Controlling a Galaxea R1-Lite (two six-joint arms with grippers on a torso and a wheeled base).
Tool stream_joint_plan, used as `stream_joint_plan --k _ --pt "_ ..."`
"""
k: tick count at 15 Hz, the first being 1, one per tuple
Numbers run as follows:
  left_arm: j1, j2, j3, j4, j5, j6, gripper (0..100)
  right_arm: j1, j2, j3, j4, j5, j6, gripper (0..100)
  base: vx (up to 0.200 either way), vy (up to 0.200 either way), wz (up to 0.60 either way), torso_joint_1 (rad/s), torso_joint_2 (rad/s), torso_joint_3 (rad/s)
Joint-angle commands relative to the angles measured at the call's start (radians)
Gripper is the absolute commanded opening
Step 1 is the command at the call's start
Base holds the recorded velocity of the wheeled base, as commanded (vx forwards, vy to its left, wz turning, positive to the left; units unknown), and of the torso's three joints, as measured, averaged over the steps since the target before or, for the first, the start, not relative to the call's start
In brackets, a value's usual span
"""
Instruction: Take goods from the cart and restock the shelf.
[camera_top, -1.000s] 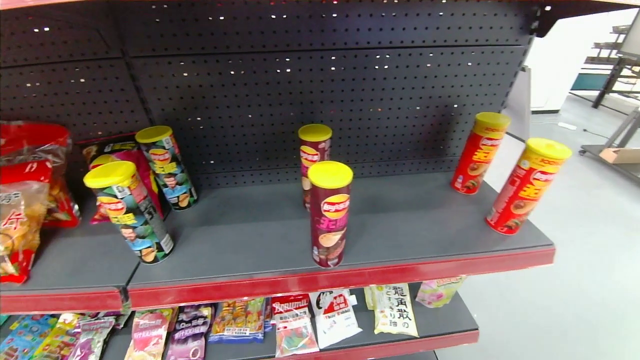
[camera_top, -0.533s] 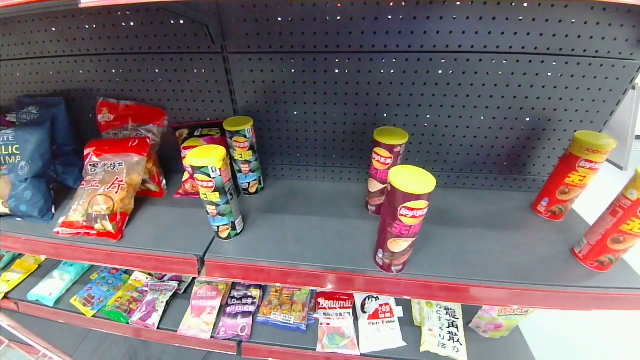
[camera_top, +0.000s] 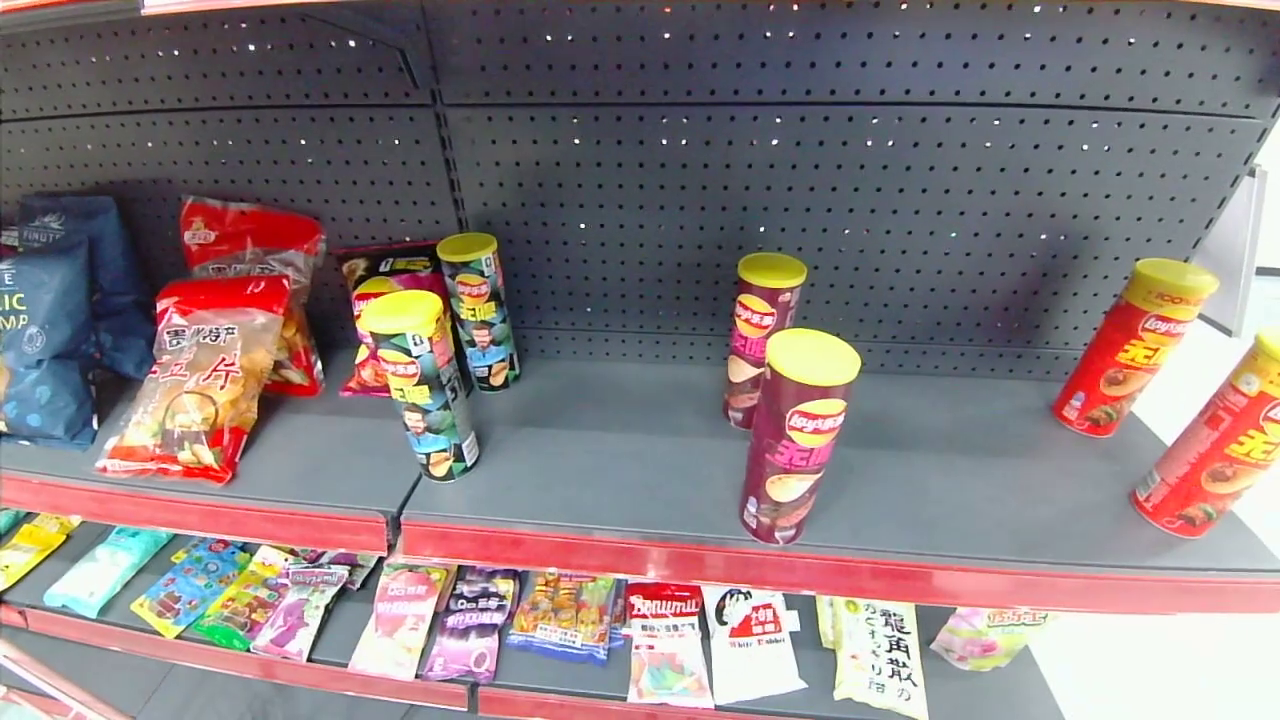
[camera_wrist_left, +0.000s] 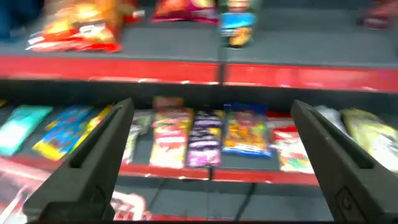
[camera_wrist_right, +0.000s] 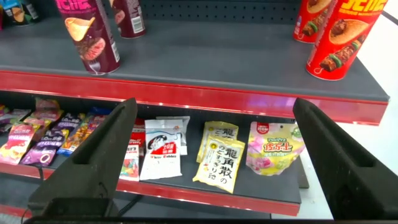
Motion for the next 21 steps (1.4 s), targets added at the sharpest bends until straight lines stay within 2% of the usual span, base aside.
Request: stream_joint_plan --k 1,2,4,5,6,7,8,10,11,13,14,19,21 --pt "0.138 0.01 -0.001 0.002 0.003 -0.009 100 0.0 0.0 0.0 0.0 0.0 0.0 100 0.0 0.0 0.0 0.0 0.0 0.0" --pt "0.145 0.003 0.005 -0.004 -0.009 -0.03 100 0.0 0.0 0.0 0.0 0.0 0.0 100 0.0 0.0 0.0 0.0 0.0 0.0" --pt "0.144 0.003 0.019 -0.013 -0.066 -0.035 100 0.0 0.0 0.0 0.0 0.0 0.0 100 0.0 0.0 0.0 0.0 0.0 0.0" --pt "0.144 0.003 0.019 -0.012 -0.113 -0.024 100 0.0 0.0 0.0 0.0 0.0 0.0 100 0.0 0.0 0.0 0.0 0.0 0.0" --pt "0.126 0.002 0.019 -0.009 -0.172 0.004 100 0.0 0.0 0.0 0.0 0.0 0.0 100 0.0 0.0 0.0 0.0 0.0 0.0" --pt "0.049 -0.009 0.019 -0.009 -0.17 0.01 100 0.0 0.0 0.0 0.0 0.0 0.0 100 0.0 0.0 0.0 0.0 0.0 0.0" --pt "0.009 -0.016 0.019 -0.007 -0.172 0.017 100 0.0 0.0 0.0 0.0 0.0 0.0 100 0.0 0.0 0.0 0.0 0.0 0.0" --pt "0.021 -0.027 0.019 -0.007 -0.168 0.013 100 0.0 0.0 0.0 0.0 0.0 0.0 100 0.0 0.0 0.0 0.0 0.0 0.0" --pt "0.057 -0.092 0.019 -0.007 -0.167 0.014 100 0.0 0.0 0.0 0.0 0.0 0.0 100 0.0 0.0 0.0 0.0 0.0 0.0" --pt "0.058 -0.093 0.021 -0.007 -0.127 0.01 100 0.0 0.0 0.0 0.0 0.0 0.0 100 0.0 0.0 0.0 0.0 0.0 0.0" --pt "0.057 -0.093 0.019 -0.007 -0.136 0.025 100 0.0 0.0 0.0 0.0 0.0 0.0 100 0.0 0.0 0.0 0.0 0.0 0.0" --pt "0.057 -0.093 0.019 -0.007 -0.136 0.025 100 0.003 0.009 0.0 0.0 0.008 -0.016 100 0.0 0.0 0.0 0.0 0.0 0.0" --pt "0.057 -0.093 0.019 -0.007 -0.136 0.025 100 0.008 0.016 -0.02 -0.013 0.055 -0.029 100 0.0 0.0 0.0 0.0 0.0 0.0"
